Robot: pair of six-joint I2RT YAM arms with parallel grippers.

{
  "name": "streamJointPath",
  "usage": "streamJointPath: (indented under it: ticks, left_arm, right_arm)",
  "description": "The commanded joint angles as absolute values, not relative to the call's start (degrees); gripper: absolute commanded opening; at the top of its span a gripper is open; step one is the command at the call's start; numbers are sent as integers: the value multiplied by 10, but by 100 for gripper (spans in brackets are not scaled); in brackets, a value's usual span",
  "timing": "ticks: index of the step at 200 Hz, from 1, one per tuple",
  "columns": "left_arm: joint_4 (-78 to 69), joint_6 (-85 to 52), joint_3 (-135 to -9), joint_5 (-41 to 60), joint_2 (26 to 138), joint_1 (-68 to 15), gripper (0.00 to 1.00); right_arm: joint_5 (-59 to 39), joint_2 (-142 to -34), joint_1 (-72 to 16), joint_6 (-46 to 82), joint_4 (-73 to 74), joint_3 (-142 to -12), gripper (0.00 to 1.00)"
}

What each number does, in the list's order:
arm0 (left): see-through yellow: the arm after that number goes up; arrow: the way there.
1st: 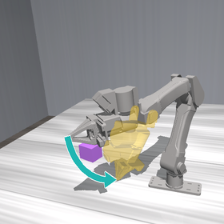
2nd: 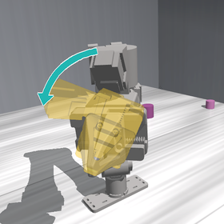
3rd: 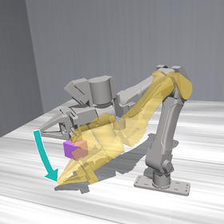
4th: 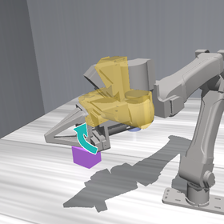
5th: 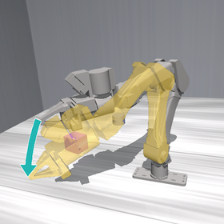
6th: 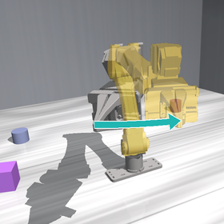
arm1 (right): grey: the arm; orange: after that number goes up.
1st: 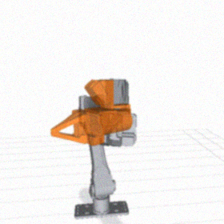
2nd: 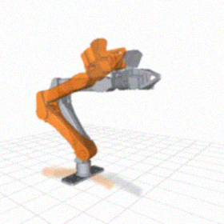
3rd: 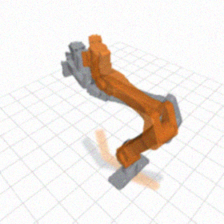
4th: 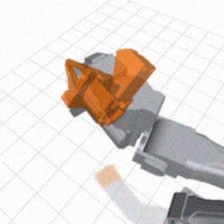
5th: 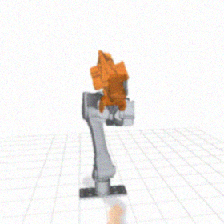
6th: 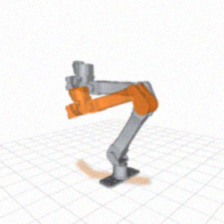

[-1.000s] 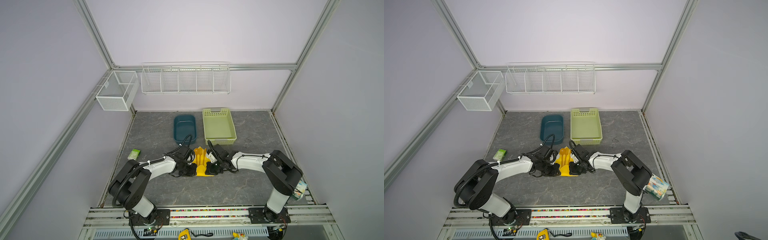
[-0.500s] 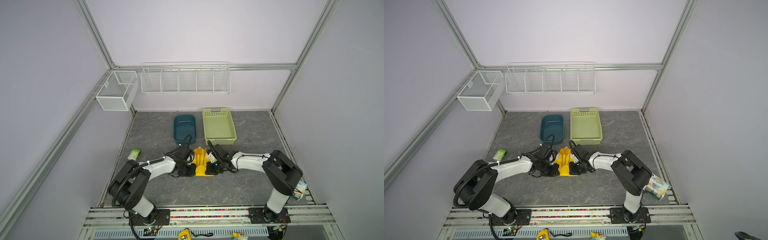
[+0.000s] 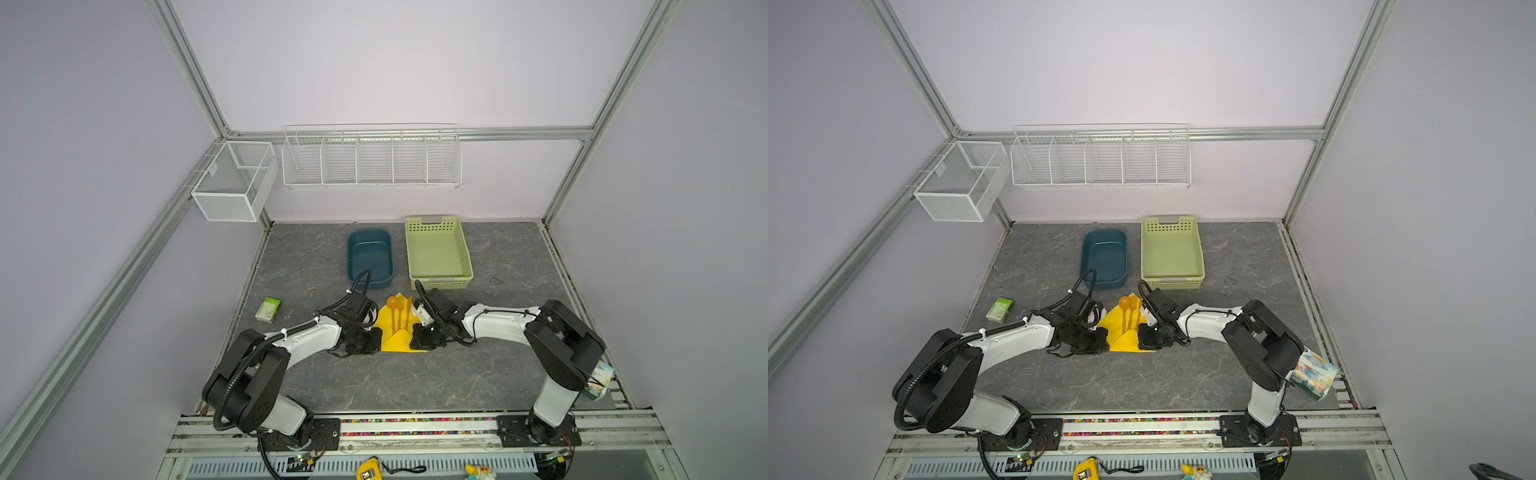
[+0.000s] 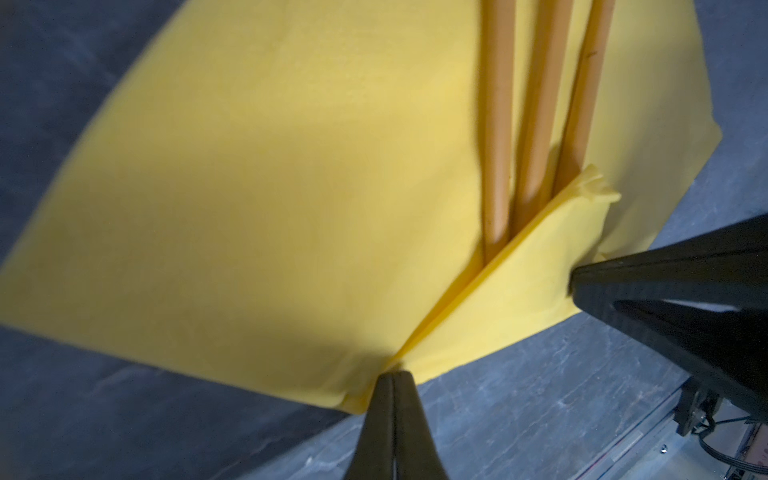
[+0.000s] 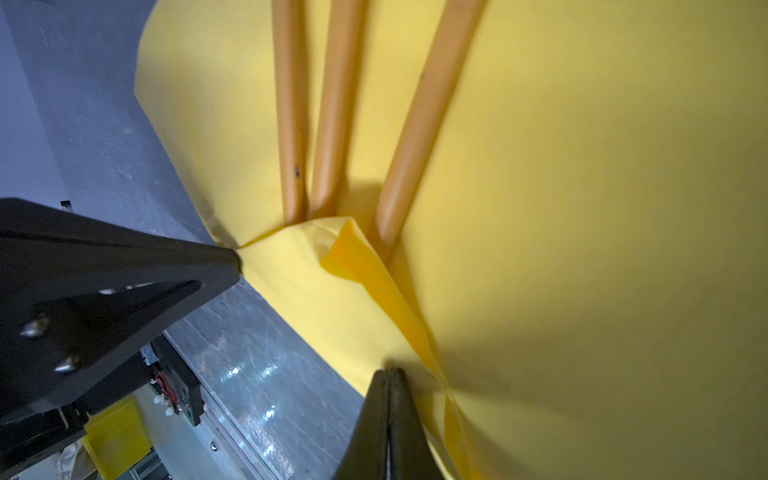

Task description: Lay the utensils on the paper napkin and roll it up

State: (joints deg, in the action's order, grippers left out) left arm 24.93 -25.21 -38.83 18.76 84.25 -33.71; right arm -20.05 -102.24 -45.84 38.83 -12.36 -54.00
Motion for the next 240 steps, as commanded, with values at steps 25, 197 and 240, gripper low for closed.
streamJointPath:
  ticks: [25, 197, 240]
  left_arm:
    - [300, -249, -405, 159, 816, -330, 0]
    - [242, -247, -440, 227, 914, -365, 0]
    - [230, -280, -395, 223, 881, -384, 0]
  right_arm:
    - [-186, -1045, -458, 388, -147, -532, 7]
    - [-196, -1035, -459, 368, -167, -532, 7]
    - [-213, -1021, -461, 344, -186, -528, 7]
